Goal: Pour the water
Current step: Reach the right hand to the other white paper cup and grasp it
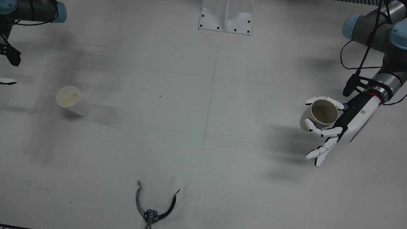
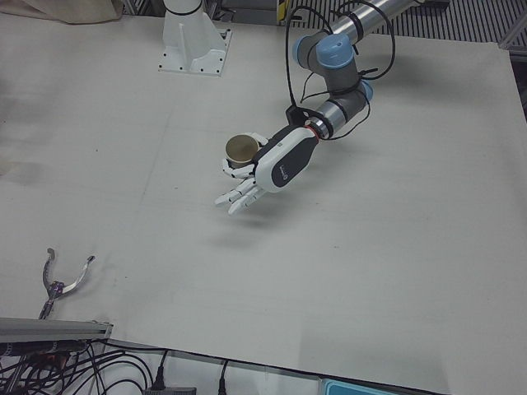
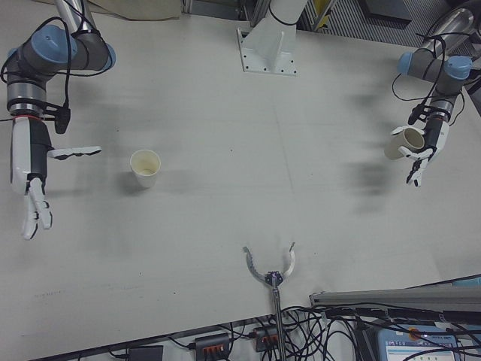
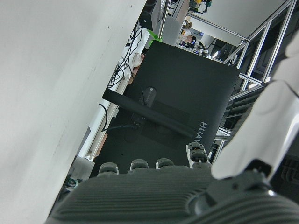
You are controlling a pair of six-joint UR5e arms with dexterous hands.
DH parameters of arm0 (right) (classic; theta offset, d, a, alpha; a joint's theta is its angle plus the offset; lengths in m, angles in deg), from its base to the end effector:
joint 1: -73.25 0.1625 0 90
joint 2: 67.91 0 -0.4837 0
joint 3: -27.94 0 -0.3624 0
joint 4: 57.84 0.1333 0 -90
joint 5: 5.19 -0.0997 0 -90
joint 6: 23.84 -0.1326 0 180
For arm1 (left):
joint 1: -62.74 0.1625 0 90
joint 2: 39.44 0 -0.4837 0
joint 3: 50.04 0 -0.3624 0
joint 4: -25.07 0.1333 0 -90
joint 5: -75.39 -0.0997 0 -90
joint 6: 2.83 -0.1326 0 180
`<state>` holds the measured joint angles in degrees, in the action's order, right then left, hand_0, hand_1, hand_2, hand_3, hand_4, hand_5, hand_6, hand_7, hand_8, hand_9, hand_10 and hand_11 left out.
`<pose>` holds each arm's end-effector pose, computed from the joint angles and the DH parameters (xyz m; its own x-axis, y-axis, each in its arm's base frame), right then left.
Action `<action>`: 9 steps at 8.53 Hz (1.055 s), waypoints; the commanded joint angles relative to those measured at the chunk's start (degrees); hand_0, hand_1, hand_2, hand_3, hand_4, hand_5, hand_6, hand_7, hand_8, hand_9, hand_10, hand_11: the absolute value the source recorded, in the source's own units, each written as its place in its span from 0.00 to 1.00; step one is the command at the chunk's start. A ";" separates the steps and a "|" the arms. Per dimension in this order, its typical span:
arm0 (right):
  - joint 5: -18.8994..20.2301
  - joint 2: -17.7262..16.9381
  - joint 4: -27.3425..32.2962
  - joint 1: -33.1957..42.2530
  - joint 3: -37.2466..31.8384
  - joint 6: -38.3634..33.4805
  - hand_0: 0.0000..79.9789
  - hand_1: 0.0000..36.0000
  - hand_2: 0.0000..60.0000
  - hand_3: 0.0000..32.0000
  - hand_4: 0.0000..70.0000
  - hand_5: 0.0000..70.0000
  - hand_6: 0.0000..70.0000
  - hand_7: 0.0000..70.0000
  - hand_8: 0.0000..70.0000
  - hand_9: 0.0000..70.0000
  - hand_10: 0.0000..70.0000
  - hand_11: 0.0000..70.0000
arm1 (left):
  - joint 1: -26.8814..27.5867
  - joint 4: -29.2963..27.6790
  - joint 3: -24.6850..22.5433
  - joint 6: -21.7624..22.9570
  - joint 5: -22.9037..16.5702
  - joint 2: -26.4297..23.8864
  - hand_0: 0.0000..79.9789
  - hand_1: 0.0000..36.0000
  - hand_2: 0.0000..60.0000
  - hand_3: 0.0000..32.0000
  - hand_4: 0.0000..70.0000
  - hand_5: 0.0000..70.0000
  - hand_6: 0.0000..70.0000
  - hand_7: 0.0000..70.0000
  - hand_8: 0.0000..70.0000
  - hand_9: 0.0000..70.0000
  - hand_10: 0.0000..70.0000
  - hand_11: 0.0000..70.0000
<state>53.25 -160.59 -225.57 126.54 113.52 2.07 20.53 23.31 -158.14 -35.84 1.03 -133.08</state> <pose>-0.1116 -0.4887 0.7796 -0.9182 0.0507 0.3928 -0.3862 0.1049 -0.9164 0.2747 -0.4774 0.5515 -0.8570 -0.3129 -0.4095 0.2046 0.5227 -0.8276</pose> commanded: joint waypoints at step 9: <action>-23.91 -2.14 -0.32 -24.99 5.47 -7.01 0.58 0.31 0.09 0.21 0.00 0.05 0.00 0.00 0.00 0.00 0.00 0.00 | -0.07 0.35 0.43 0.48 0.01 -0.06 0.65 1.00 1.00 0.00 0.93 1.00 0.07 0.17 0.00 0.02 0.05 0.10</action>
<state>30.92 -160.30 -225.87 102.49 117.60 -3.74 20.33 23.66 -157.90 -35.29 1.04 -133.05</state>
